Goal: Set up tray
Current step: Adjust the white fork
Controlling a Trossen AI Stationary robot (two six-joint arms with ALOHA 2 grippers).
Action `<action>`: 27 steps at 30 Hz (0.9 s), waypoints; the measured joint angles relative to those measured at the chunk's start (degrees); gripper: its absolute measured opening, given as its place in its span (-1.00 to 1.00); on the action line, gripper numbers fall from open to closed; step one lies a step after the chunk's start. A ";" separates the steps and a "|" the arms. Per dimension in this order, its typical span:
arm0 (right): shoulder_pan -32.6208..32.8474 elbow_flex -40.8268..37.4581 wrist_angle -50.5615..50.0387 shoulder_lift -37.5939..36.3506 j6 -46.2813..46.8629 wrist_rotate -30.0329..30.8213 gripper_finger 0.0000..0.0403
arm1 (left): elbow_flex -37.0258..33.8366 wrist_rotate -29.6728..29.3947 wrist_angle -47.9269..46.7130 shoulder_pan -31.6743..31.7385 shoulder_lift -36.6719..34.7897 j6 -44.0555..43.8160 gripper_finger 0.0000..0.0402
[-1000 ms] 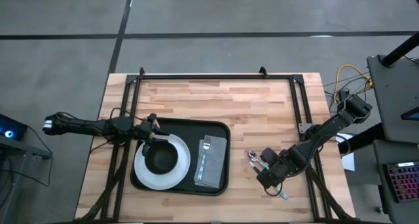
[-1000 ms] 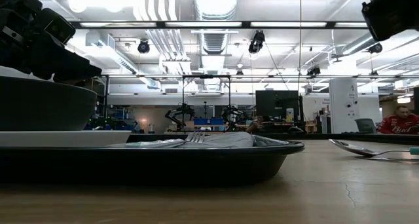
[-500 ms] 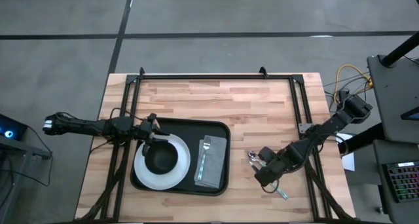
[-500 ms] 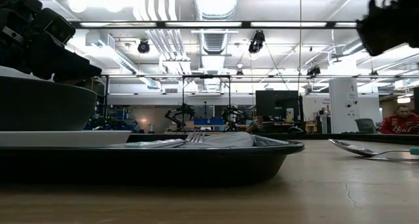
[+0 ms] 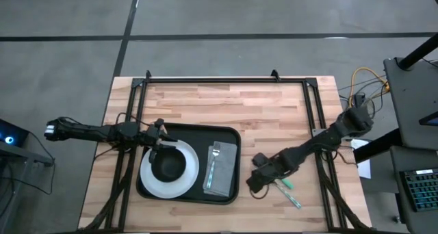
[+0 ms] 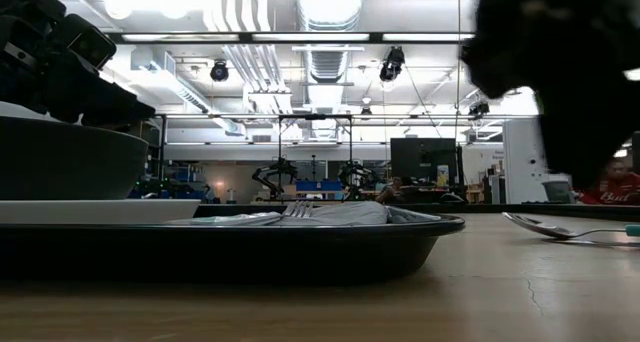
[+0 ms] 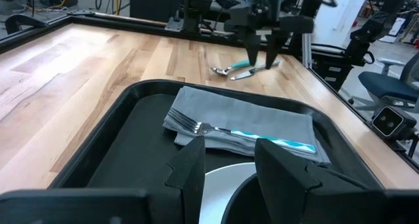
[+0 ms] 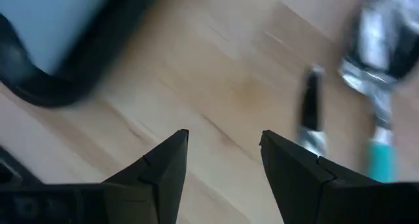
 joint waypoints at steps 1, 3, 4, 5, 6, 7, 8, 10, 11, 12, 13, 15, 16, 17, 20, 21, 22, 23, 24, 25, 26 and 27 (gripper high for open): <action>-0.47 1.58 0.00 1.23 -0.20 0.03 -0.09 | 0.00 0.02 0.00 0.00 0.02 0.00 -0.43; -1.42 5.23 -0.63 3.91 -0.38 0.15 -0.10 | 0.00 0.01 0.00 0.01 0.09 0.00 -0.43; -1.89 7.29 -1.59 5.27 -0.40 0.15 -0.10 | 0.00 0.00 0.00 0.00 0.08 0.00 -0.43; -2.44 9.52 -3.03 6.89 -0.54 0.13 -0.09 | 0.00 0.00 0.01 0.01 0.07 0.00 -0.43; -2.96 11.74 -4.79 8.44 -0.84 0.13 -0.09 | 0.00 0.00 0.02 0.02 0.07 0.00 -0.43; -3.51 13.93 -6.43 9.90 -1.21 0.20 -0.10 | 0.00 0.00 0.02 0.02 0.07 0.00 -0.43; -4.10 16.15 -7.91 11.46 -1.43 0.50 -0.10 | 0.00 0.00 0.02 0.02 0.09 0.00 -0.43; -5.31 20.30 -9.78 13.97 -2.53 1.14 -0.09 | 0.00 0.01 0.02 0.02 0.13 0.00 -0.43; -5.89 22.15 -10.09 15.07 -3.28 1.14 -0.10 | 0.00 0.00 0.02 0.00 0.13 0.00 -0.43; -6.35 24.02 -10.12 16.11 -4.00 1.22 -0.10 | 0.00 0.00 0.03 0.00 0.13 0.00 -0.43; -6.81 25.72 -10.08 16.97 -4.45 1.27 -0.10 | 0.00 0.00 0.04 0.02 0.12 0.00 -0.43; -7.67 29.08 -10.36 18.78 -4.67 1.26 -0.10 | 0.00 0.00 0.04 0.00 0.09 0.00 -0.43; -8.00 30.71 -10.35 19.55 -4.67 1.24 -0.09 | 0.00 0.00 0.04 0.00 0.09 0.00 -0.43; -8.37 32.42 -10.36 20.34 -4.66 1.25 -0.09 | 0.00 0.00 0.04 0.00 0.07 0.00 -0.43; -9.45 36.77 -10.61 22.47 -3.59 1.57 -0.10 | 0.00 0.00 0.04 0.01 0.25 0.00 -0.43; -9.79 38.09 -10.74 23.28 -2.79 2.04 -0.10 | 0.00 0.00 0.04 0.01 0.34 0.00 -0.43; -10.08 39.41 -11.27 24.31 -2.05 2.52 -0.10 | 0.00 0.00 0.04 0.00 0.35 0.00 -0.43; -10.32 40.83 -12.09 25.40 -1.28 2.68 -0.10 | 0.00 0.00 0.04 0.00 0.35 0.00 -0.43; -10.54 42.26 -12.73 26.59 -0.62 2.68 -0.10 | 0.00 0.00 0.04 0.02 0.35 0.00 -0.43; -10.75 43.80 -13.24 27.89 0.12 2.81 -0.10 | 0.00 -0.02 0.04 0.01 0.35 0.00 -0.43; -10.87 45.49 -13.88 29.05 0.84 2.76 -0.10 | 0.00 0.00 0.04 0.01 0.35 0.00 -0.43; -11.05 47.15 -14.67 30.28 1.48 2.78 -0.10 | 0.00 0.00 0.04 0.01 0.35 0.00 -0.43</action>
